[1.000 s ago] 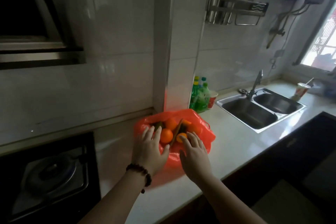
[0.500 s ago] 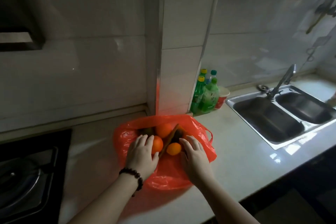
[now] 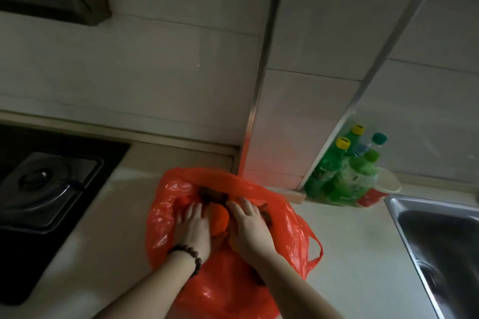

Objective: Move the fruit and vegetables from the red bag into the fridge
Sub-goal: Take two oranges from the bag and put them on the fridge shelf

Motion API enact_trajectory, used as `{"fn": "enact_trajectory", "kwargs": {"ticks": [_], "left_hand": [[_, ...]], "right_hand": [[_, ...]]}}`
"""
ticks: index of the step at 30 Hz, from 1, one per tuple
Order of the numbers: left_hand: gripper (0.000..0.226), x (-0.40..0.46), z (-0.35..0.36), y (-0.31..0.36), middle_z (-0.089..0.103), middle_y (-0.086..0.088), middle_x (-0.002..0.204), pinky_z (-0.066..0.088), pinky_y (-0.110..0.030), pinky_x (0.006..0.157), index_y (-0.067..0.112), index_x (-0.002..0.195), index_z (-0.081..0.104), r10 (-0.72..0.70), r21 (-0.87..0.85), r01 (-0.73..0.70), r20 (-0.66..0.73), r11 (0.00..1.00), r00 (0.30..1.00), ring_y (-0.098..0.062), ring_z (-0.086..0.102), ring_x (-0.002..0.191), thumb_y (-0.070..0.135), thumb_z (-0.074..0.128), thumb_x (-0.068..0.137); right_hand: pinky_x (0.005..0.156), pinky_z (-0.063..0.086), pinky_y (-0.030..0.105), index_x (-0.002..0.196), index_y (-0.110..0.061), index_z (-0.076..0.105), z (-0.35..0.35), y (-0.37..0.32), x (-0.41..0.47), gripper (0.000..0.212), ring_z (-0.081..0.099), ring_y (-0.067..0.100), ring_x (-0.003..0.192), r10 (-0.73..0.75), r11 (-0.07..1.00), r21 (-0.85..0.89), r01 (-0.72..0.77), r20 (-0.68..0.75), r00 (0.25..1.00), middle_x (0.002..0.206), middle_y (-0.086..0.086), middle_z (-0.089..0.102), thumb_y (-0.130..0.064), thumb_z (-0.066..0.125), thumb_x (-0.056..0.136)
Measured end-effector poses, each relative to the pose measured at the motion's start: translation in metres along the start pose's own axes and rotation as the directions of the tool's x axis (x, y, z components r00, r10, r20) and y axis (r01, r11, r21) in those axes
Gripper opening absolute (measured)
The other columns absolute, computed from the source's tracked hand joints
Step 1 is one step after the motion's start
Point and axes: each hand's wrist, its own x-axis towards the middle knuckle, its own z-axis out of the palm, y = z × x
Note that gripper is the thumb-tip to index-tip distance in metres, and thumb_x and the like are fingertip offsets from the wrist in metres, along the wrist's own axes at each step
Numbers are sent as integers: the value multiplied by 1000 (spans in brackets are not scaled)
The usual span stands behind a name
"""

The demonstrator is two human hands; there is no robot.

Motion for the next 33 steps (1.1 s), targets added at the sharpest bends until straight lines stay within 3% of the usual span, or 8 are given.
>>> {"fn": "enact_trajectory", "kwargs": {"ticks": [3, 7, 11, 15, 18, 21, 26, 33], "left_hand": [[86, 4, 13, 6, 42, -6, 143, 16, -52, 110, 18, 141, 39, -49, 11, 49, -23, 999, 999, -25, 31, 137, 65, 58, 71], [78, 18, 23, 7, 70, -7, 103, 47, -59, 84, 14, 107, 69, -73, 36, 75, -70, 997, 995, -27, 62, 107, 50, 86, 40], [41, 14, 22, 1, 71, -6, 98, 53, -53, 75, 20, 107, 65, -73, -22, 70, -178, 997, 981, -27, 64, 103, 21, 65, 66], [76, -12, 22, -6, 49, -8, 133, 45, -45, 96, 25, 134, 38, -118, -227, 94, -96, 969, 988, -30, 47, 123, 43, 74, 69], [79, -32, 13, -5, 30, -6, 147, 36, -33, 105, 26, 143, 28, -141, -366, 91, -112, 926, 984, -25, 33, 133, 49, 66, 77], [78, -46, 1, -6, 29, -5, 147, 40, -29, 100, 29, 142, 29, -164, -398, 71, -205, 914, 965, -24, 39, 129, 49, 67, 77], [79, -55, -17, -15, 36, -6, 141, 48, -34, 93, 27, 138, 35, -188, -411, 55, -290, 910, 939, -26, 46, 122, 51, 71, 72], [80, -94, -49, -40, 39, -11, 136, 51, -35, 84, 25, 135, 39, -248, -425, 53, -418, 904, 874, -28, 50, 116, 48, 76, 67]], "right_hand": [[98, 41, 42, 143, -26, 33, 1, 12, 21, 53, 42, 33, 124, 16, 1000, 10, -17, 74, 997, 143, 7, 37, -21, 44, 91], [88, 38, 37, 136, -11, 42, 1, 22, 47, 45, 53, 35, 112, 32, 994, 93, -54, 224, 974, 126, 18, 57, -12, 45, 92], [89, 34, 34, 135, -5, 40, 10, 31, 63, 42, 51, 34, 115, 100, 991, 53, -126, 349, 932, 128, 20, 54, -13, 46, 95], [91, 32, 30, 131, -6, 41, 27, 37, 66, 35, 48, 24, 108, 152, 986, -2, -165, 398, 905, 129, 18, 49, -16, 43, 98], [71, 29, 17, 117, -10, 48, 28, 36, 62, 21, 47, 21, 101, 73, 996, -67, -52, 366, 928, 123, 20, 51, -10, 38, 99], [80, 34, 23, 129, -3, 46, 30, 31, 54, 35, 52, 29, 116, 97, 990, 59, -125, 347, 933, 130, 19, 52, -10, 47, 95], [80, 48, 34, 145, -36, 20, 16, 8, 25, 74, 52, 34, 114, 37, 999, -13, -36, 138, 990, 148, 13, 25, -27, 61, 85], [101, 43, 39, 145, -36, 22, 8, -36, -14, 79, 26, 26, 132, -101, 995, 16, 101, -26, 995, 149, 0, 22, -41, 66, 80]]}}
